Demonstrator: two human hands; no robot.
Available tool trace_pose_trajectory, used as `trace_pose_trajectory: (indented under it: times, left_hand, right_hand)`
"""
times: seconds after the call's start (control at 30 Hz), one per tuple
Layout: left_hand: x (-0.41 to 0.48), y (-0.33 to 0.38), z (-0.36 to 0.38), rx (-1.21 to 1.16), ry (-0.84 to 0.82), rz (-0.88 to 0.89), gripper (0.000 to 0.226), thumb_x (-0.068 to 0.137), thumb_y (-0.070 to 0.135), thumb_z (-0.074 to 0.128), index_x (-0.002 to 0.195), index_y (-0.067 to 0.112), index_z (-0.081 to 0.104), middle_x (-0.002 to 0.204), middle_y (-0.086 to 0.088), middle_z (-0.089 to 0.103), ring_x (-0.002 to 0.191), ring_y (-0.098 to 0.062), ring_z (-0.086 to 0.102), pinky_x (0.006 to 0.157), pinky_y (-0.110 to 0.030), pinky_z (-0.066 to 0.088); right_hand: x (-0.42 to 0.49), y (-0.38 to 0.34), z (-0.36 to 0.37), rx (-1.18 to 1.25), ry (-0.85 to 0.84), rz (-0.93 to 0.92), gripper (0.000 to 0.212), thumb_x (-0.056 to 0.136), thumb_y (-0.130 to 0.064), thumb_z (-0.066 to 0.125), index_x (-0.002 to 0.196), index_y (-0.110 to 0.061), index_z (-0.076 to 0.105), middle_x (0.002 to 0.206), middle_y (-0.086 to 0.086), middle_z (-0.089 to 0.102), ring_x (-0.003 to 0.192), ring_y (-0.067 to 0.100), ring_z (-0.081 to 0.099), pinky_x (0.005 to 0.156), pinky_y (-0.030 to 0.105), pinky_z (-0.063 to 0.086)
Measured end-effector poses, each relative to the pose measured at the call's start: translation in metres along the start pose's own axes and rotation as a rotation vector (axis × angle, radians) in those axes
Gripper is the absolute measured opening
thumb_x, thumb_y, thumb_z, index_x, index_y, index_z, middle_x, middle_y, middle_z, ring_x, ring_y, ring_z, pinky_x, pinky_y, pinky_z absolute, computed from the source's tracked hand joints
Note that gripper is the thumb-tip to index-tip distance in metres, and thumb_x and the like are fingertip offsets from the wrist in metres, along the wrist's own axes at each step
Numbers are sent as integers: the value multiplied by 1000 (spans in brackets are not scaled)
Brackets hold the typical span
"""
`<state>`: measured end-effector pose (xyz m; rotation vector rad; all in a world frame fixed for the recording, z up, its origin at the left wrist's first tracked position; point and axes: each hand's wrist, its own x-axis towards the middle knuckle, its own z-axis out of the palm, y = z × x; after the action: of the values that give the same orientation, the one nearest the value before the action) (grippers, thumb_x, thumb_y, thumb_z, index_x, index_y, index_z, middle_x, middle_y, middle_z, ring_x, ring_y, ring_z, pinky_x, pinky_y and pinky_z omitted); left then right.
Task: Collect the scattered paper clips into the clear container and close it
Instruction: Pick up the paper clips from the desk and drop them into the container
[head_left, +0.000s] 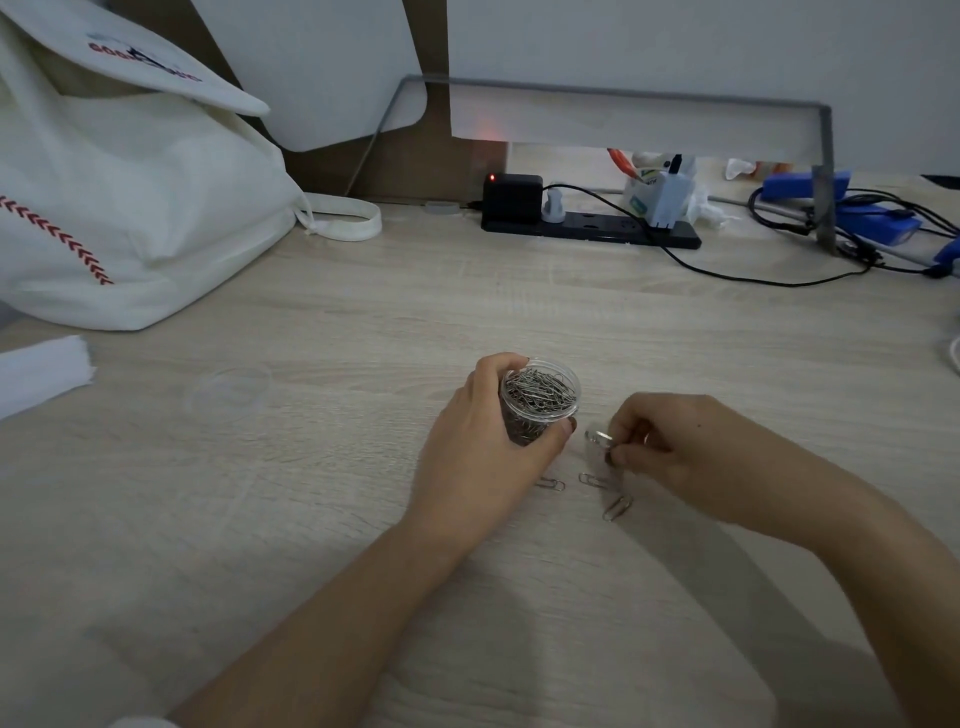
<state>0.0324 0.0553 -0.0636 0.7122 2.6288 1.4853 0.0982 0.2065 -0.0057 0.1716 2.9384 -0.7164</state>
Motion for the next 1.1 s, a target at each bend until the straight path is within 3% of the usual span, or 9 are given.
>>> trace_pose_trajectory:
  times: [0.23, 0.43, 0.63, 0.73, 0.87, 0.93, 1.1]
  left_hand:
    - [0, 0, -1, 0, -60, 37, 55, 77, 45, 69, 122, 31, 40, 121, 12, 58, 112, -8, 54, 95, -37, 45]
    - [-1, 2, -1, -19, -71, 51, 55, 77, 41, 70, 122, 31, 39, 118, 14, 60, 106, -6, 58, 89, -33, 48]
    - [-1, 2, -2, -20, -73, 71, 52, 79, 40, 69, 123, 34, 41, 117, 13, 61, 105, -6, 59, 88, -33, 48]
    - [-2, 2, -2, -11, -82, 76, 49, 79, 42, 67, 121, 36, 43, 115, 14, 61, 105, -6, 57, 88, -35, 48]
    - [-2, 1, -1, 15, -81, 63, 48, 79, 42, 67, 121, 36, 46, 118, 15, 60, 109, -7, 55, 95, -32, 43]
    - [-2, 1, -2, 18, -76, 67, 45, 79, 41, 67, 120, 36, 49, 119, 16, 58, 110, -6, 53, 97, -30, 41]
    - [-3, 2, -3, 13, -70, 68, 40, 79, 39, 68, 116, 36, 53, 120, 17, 56, 110, -4, 52, 97, -27, 40]
  right_hand:
    - [14, -14, -15, 219, 158, -61, 5, 85, -23, 58, 80, -21, 59, 67, -10, 54, 58, 3, 48, 52, 4, 37]
    - [34, -21, 7, 177, 280, -78, 4, 85, -14, 57, 84, -18, 58, 74, -8, 54, 61, 1, 47, 51, 6, 38]
    - [34, -18, 9, 128, 299, -147, 12, 83, -10, 59, 90, -16, 65, 88, -6, 51, 72, -2, 50, 67, 1, 38]
    - [25, -15, 5, 211, 322, -157, 12, 85, -13, 57, 91, -21, 63, 92, -10, 55, 81, 1, 56, 75, 6, 41]
    - [11, 6, 2, 178, 398, -84, 8, 86, -18, 54, 83, -23, 59, 89, -10, 56, 77, 3, 56, 67, 9, 44]
    - [4, 19, 6, 119, 359, 5, 5, 85, -26, 55, 82, -23, 58, 88, -8, 56, 74, 3, 53, 61, 15, 42]
    - [-5, 24, 29, 53, 275, 70, 23, 78, -45, 59, 89, -26, 52, 87, -16, 44, 73, -2, 45, 67, 23, 38]
